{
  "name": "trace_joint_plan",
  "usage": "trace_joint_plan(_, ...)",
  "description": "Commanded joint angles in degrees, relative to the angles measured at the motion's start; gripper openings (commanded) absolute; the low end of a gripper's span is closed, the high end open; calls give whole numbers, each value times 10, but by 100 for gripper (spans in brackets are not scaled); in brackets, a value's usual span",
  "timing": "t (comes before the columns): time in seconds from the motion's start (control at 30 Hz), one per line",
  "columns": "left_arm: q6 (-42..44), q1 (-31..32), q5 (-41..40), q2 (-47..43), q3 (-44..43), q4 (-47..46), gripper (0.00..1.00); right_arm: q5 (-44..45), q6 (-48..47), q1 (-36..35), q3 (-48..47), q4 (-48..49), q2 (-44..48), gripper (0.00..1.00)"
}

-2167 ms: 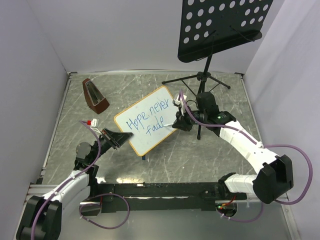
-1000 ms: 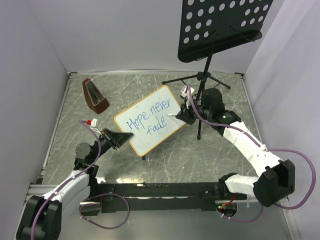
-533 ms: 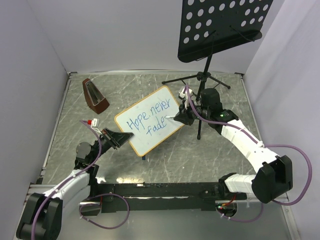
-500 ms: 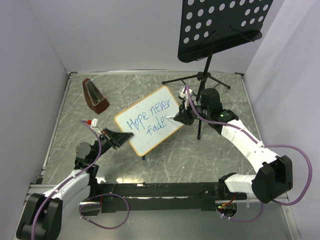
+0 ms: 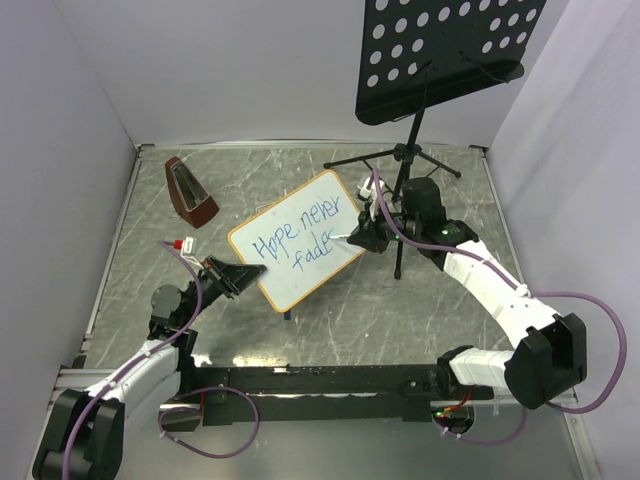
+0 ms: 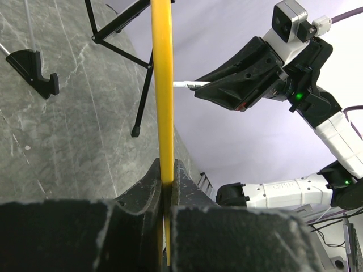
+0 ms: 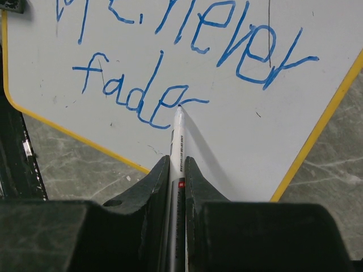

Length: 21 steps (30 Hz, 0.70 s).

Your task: Write a sentence on the whiteboard

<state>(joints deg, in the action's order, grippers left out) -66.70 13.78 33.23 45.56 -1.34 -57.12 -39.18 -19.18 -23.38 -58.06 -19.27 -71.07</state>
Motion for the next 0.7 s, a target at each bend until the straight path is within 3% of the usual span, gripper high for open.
trace_joint_plan(0.0,-5,-1,3,-22,33,-85,1,11,-8,0,-1,0,18,0)
trace_joint_plan(0.67,-3,-3,3,-31,33,-77,1,24,-20,22,19,-27,33,0)
